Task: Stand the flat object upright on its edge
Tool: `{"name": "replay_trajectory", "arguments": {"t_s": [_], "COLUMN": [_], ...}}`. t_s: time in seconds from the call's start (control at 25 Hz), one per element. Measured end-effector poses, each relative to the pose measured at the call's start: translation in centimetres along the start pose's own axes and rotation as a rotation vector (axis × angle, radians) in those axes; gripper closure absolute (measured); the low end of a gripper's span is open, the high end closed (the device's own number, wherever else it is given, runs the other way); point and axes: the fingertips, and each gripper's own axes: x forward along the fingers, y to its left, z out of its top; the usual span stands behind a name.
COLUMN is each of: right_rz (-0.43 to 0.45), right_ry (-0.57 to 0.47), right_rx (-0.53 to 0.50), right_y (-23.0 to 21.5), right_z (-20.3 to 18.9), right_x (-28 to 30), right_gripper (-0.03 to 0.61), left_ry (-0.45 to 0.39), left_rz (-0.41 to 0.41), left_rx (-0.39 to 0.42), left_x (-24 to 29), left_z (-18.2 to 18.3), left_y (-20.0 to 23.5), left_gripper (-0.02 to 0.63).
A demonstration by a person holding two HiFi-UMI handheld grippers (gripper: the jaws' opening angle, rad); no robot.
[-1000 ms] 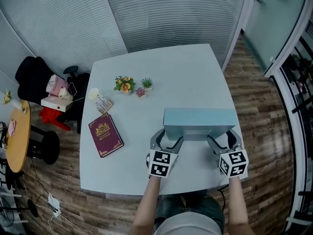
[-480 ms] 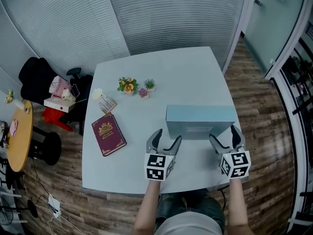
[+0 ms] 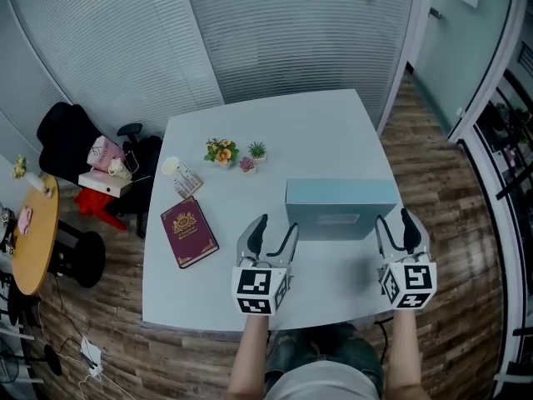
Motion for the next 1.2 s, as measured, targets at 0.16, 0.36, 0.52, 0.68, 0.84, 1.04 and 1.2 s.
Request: {"name": "replay_trajectory", "arguments": {"t_s": [0.16, 0.36, 0.52, 0.68, 0.84, 1.04, 1.2], "right_rz": [-0.037, -0.06, -0.075, -0.117, -0.142, -0.144, -0.142], "right_ry": [-0.068, -0.112, -0.141, -0.176, -0.192, -0.195, -0.19], "right_rx": [-0.01, -0.034, -0.037, -0.021, -0.004, 0.001, -0.003], "right_y": [-0.4, -0.4, -0.4, -0.9, -1.3, -1.4, -1.3], "right_z": [2.5, 4.5, 5.7, 6.4, 6.8, 6.8, 6.8], "right_x": [-1.3, -1.8, -2.3, -3.0, -3.3, -3.4, -3.3], "right_gripper": [0.361, 0.408, 0.456, 0.531, 0.554, 0.554, 0.554], "left_ry": [-0.053, -0.105, -0.116, -0.14, -0.156, -0.162, -0.158], "left_rz": [0.008, 0.031, 0.039, 0.042, 0.058, 0.075, 0.082], "left_rx": [0.004, 0.008, 0.012, 0.024, 0.028, 0.03, 0.028], "left_x": [-1.0, -1.6, -1.7, -2.0, -2.4, -2.6, -2.6], "left_z": [2.4, 4.8, 5.9, 6.8, 7.3, 7.3, 7.3], "left_y": [0.1, 0.1, -0.1, -0.5, -0.4, -0.1, 0.2], "left_gripper": [0.342, 0.408, 0.463, 0.512, 0.573, 0.614, 0.614]}}
